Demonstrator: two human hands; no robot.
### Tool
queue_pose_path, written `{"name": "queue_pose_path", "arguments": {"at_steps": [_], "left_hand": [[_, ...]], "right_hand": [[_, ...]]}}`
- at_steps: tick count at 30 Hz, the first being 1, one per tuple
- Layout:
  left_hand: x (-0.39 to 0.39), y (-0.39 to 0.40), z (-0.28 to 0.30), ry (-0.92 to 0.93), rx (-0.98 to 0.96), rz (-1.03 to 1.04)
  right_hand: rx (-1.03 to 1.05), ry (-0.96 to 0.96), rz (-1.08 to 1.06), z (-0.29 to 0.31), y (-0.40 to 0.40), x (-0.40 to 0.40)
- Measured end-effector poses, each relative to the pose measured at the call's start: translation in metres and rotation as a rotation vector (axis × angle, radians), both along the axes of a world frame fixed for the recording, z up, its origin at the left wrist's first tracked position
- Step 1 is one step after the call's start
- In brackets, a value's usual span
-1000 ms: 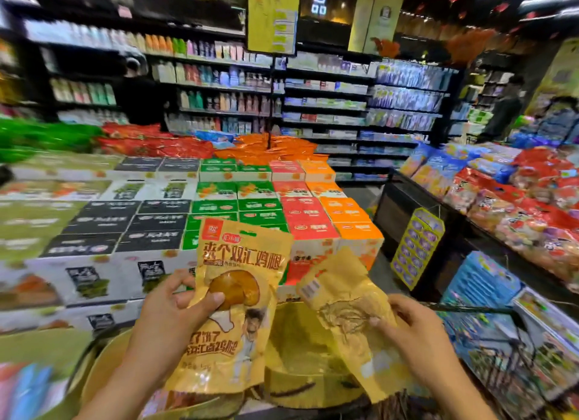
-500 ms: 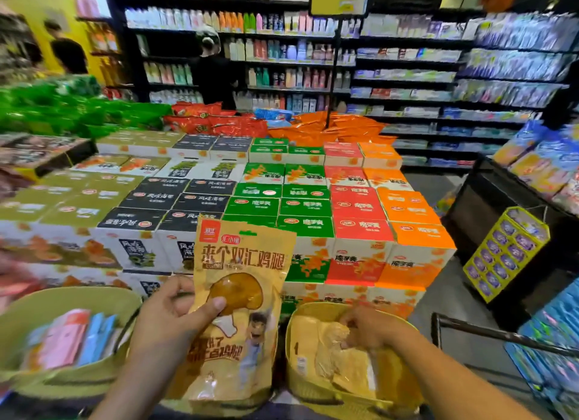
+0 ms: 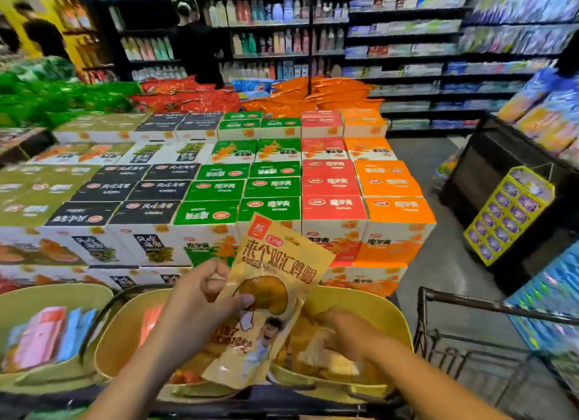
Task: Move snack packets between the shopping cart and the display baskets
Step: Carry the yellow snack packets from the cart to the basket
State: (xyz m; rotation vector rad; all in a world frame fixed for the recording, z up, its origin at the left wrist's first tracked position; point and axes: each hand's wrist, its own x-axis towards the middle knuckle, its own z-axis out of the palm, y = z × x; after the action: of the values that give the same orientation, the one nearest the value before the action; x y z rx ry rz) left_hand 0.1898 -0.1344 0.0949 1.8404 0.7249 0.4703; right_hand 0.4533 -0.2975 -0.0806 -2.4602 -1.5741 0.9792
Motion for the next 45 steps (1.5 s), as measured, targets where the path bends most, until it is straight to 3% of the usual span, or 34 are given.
{"name": "queue_pose_path", "arguments": {"at_steps": [3, 6, 10, 14, 20, 25, 33, 39, 42, 45], "left_hand": [[0.042, 0.004, 0.005, 0.039, 0.084, -0.188], [0.088, 0.01, 0.001, 0.167, 0.186, -0.379], [0.147, 0.011, -0.026, 0.393, 0.41, -0.596], [0.192, -0.002, -0.074, 0.619, 0.575, -0.811], [0.204, -0.011, -0.149, 0.805, 0.602, -0.932], [0.19, -0.005, -0.195, 0.903, 0.628, -0.834], [0.172, -0.008, -0.224, 0.771, 0.921, -0.831], [0.183, -0.009, -0.197, 0.784, 0.774, -0.977], [0.189, -0.022, -0.16, 0.629, 0.72, -0.942], [0.191, -0.052, -0.113, 0.359, 0.559, -0.787]], "right_hand": [[0.296, 0.132, -0.183, 0.035, -0.051, -0.011], [0.465, 0.03, -0.317, 0.052, -0.115, -0.033], [0.469, -0.286, -0.32, 0.045, -0.162, -0.066], [0.191, -0.412, -0.317, 0.034, -0.168, -0.081], [0.116, -0.387, -0.319, 0.01, -0.169, -0.081], [0.234, -0.24, -0.383, -0.01, -0.169, -0.081], [0.277, -0.304, -0.539, -0.013, -0.156, -0.102], [0.253, -0.312, -0.636, -0.005, -0.145, -0.112], [0.336, -0.287, -0.711, 0.003, -0.151, -0.119], [0.483, -0.284, -0.948, 0.012, -0.184, -0.137]]}}
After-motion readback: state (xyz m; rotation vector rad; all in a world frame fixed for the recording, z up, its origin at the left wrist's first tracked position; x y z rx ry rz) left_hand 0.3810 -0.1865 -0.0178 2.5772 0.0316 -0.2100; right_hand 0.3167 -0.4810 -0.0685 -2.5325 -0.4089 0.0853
